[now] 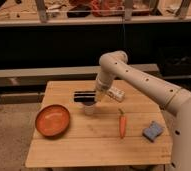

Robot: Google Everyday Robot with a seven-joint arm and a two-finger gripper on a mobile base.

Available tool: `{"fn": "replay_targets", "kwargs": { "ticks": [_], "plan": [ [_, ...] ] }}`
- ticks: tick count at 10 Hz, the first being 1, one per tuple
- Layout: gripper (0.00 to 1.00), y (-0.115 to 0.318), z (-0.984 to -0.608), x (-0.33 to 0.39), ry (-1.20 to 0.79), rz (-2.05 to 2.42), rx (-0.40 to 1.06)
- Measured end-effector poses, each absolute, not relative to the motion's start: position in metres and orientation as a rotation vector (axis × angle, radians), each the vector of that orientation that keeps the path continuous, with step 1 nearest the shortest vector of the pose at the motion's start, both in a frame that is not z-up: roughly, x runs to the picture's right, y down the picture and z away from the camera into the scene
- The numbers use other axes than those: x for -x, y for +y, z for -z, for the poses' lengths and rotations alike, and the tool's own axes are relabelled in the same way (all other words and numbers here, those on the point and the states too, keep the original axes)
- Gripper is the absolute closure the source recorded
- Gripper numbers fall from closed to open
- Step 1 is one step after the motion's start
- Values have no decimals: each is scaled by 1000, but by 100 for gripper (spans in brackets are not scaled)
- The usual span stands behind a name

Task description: Place the eraser in the ceramic cup

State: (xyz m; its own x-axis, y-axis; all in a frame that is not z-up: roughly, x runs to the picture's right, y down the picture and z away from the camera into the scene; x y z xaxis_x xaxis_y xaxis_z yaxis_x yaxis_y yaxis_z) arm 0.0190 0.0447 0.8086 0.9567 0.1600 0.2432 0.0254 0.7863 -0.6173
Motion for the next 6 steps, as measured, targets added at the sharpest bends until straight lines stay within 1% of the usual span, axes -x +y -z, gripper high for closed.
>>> {"fn": "replay_targets", "kwargs": {
  "ticks": [3,6],
  "plan": [
    [54,47,-809,-19,-287,-68,671],
    [42,48,-810,-20,-276,-68,678]
  ]
}}
